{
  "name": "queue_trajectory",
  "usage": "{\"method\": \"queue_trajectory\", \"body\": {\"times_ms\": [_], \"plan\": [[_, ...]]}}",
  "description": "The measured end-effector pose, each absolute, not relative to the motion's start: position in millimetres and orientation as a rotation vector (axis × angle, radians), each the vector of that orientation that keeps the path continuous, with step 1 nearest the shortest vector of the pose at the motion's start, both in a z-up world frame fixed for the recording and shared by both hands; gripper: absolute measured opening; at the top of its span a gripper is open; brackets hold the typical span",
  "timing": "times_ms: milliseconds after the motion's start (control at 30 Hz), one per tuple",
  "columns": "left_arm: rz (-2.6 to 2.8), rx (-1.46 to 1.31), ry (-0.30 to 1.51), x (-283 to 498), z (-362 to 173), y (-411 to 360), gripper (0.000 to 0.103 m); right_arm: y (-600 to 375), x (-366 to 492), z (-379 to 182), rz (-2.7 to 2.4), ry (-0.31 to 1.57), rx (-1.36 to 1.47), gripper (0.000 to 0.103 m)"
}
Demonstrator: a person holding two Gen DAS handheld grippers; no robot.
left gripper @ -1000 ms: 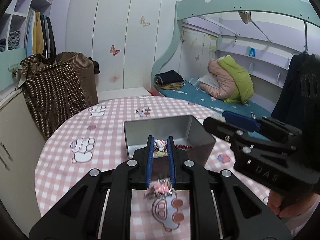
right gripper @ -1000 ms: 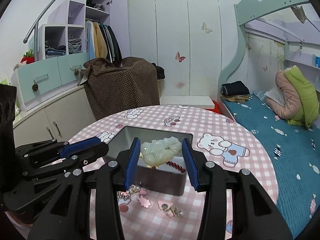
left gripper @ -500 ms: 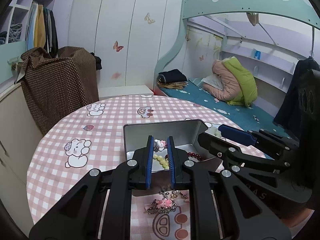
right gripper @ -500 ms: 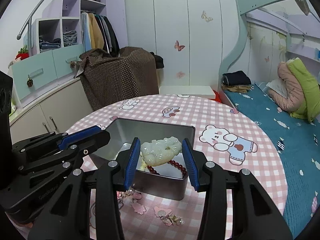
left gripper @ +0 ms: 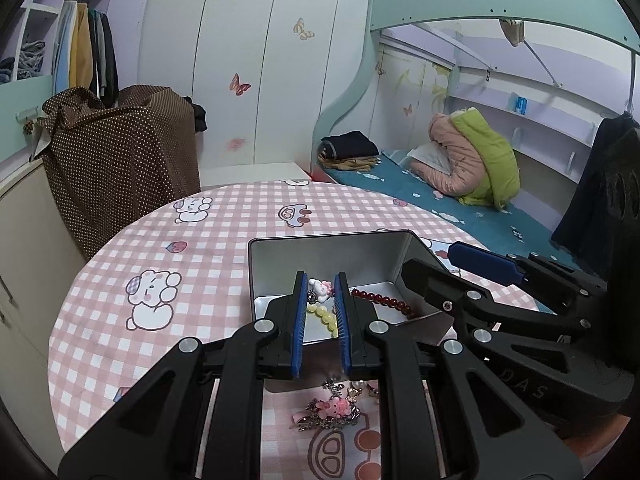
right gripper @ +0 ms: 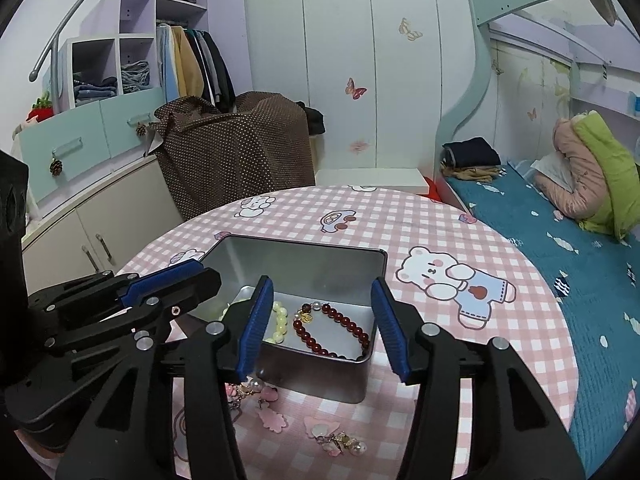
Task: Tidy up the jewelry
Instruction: 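Open the left tool releasing the pink charm into the box while the right releases the jade, then withdraw both open tools from the grey box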
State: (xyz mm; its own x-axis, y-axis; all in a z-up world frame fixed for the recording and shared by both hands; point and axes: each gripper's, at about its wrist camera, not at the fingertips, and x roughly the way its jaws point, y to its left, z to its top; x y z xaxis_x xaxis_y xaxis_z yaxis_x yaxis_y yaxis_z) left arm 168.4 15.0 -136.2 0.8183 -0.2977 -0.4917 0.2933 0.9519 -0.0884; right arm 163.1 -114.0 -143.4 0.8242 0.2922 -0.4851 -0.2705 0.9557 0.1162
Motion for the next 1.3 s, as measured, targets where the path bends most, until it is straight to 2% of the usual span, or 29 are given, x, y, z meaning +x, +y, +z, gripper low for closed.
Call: {"method": "queue_trajectory", "body": {"times_ms": [100,267,433,700,1000,1300], "plan": [[-0.312,-0.008,0.534,169.4,-137.1,14.4,0.016,-116.0,162.9,-143.4,0.295,0.524,0.048,0.052],[-0.303,-0.011,0.539,169.0,-138.7,15.5,0.026,-119.2,161.3,-142.6,0.282,0.52,0.055,0.053],[-0.294,-0.006,0.537,168.2,-138.3,15.1,0.029,-120.6,160.2,-143.3,0.272,0.521,0.056,0.055],[-0.278,-0.018,0.539,166.2,-137.8,17.5,0.034,-124.2,156.3,-142.1,0.256,0.513,0.06,0.067],[-0.259,-0.016,0.529,157.7,-134.6,22.9,0.055,-133.8,148.9,-139.6,0.221,0.5,0.067,0.083],[-0.25,-0.009,0.515,144.1,-128.9,26.9,0.068,-143.3,136.8,-138.8,0.189,0.493,0.069,0.088]]}}
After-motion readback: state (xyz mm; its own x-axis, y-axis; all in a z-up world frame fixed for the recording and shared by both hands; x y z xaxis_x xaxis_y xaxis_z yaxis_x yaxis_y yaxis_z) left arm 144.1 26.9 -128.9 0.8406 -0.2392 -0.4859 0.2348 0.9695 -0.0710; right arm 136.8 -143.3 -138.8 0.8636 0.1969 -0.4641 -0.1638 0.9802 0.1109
